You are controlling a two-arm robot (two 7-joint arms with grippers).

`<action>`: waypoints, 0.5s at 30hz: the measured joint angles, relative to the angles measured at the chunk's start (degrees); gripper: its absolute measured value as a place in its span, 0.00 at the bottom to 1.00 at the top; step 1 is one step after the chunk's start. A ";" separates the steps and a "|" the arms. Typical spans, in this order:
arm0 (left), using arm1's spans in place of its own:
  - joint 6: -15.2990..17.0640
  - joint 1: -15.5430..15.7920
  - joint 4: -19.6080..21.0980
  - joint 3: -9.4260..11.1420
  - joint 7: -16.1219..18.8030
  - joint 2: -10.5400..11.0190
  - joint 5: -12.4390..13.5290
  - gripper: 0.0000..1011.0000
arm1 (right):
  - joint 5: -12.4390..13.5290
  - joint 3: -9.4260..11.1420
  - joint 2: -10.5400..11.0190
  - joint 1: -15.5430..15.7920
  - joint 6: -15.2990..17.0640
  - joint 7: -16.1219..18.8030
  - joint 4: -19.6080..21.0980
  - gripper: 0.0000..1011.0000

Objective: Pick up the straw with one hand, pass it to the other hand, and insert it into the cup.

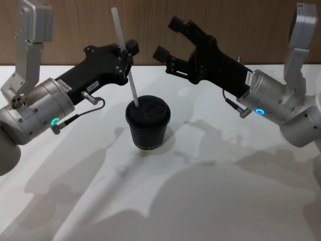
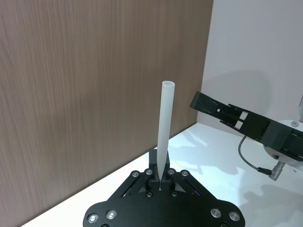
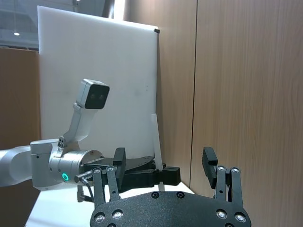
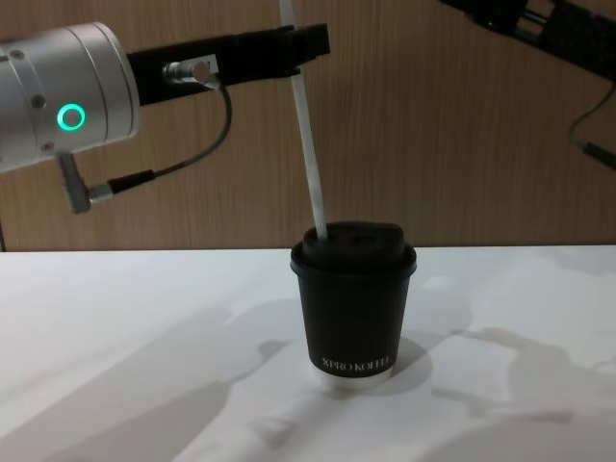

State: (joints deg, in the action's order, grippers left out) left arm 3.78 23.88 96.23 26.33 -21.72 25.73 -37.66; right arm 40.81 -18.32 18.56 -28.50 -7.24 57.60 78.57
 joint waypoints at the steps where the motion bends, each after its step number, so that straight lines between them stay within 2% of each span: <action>1: 0.06 0.01 -0.09 -0.01 0.00 -0.08 0.00 0.01 | 0.00 0.00 0.00 0.00 0.00 0.00 0.00 0.99; 15: 1.52 0.23 -1.61 -0.18 -0.62 -1.44 -0.60 0.02 | 0.00 0.00 0.00 0.00 0.00 0.00 0.00 0.99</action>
State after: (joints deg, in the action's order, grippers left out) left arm 5.30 24.11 94.61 26.15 -22.33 24.28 -38.26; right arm 40.80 -18.32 18.55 -28.50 -7.24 57.60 78.56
